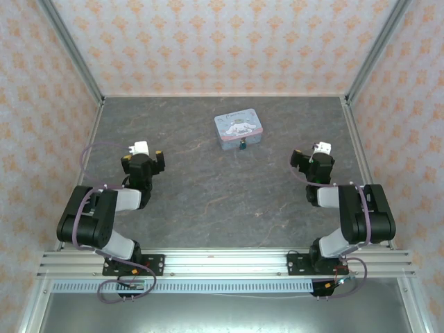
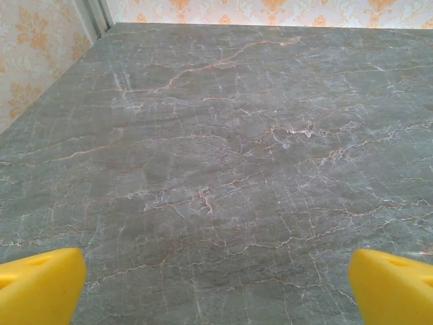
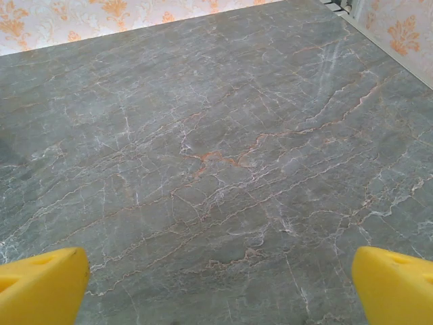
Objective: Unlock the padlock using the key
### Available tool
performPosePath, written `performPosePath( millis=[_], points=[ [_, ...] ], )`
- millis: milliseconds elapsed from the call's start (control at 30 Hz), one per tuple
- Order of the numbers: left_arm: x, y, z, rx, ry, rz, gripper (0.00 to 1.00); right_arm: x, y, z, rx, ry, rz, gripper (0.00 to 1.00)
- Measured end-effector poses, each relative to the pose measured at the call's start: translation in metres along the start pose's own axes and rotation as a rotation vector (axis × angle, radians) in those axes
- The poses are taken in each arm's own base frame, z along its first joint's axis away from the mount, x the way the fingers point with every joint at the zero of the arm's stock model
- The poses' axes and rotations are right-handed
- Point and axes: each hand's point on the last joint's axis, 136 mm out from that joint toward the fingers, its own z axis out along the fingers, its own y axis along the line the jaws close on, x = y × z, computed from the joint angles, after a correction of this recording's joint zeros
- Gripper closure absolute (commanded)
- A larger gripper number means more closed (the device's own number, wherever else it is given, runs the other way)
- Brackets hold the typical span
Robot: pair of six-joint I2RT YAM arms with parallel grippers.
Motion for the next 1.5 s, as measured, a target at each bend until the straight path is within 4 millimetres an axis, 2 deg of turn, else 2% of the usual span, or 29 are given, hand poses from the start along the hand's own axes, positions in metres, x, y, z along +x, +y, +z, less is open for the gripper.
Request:
performPosePath(
  millis=[967,1033,1100,1167,1267,1367,1433,1500],
  points=[
    [-0.003,0.001,-0.003,0.0,0.001,0.0,0.0,0.0,-0.003,-0.003,0.0,0.027,0.007,0.0],
    [-0.011,0.003,-0.01,-0.001,-0.002,-0.002,0.0,-0.01,-0.002,-0.008,-0.001,0.035,0.01,0.0],
    [-0.027,0.006,-0.021,0.001,-0.011,-0.016,0.0,-0.028,0.001,-0.015,-0.007,0.028,0.027,0.04],
    [-0.057,0.007,-0.036,0.015,-0.053,-0.063,0.0,-0.055,0.008,-0.024,-0.029,0.008,0.063,0.06],
    [-0.096,0.008,-0.062,0.051,-0.113,-0.144,0.0,-0.08,0.018,-0.042,-0.071,0.005,0.129,0.1],
    [-0.112,0.003,-0.087,0.108,-0.12,-0.219,0.0,-0.083,0.034,-0.065,-0.133,0.062,0.2,0.15],
    [-0.109,-0.007,-0.1,0.163,-0.093,-0.259,0.0,-0.075,0.048,-0.081,-0.183,0.128,0.242,0.19],
    [-0.098,-0.024,-0.11,0.229,-0.039,-0.289,0.0,-0.059,0.063,-0.097,-0.23,0.214,0.284,0.22]
  ],
)
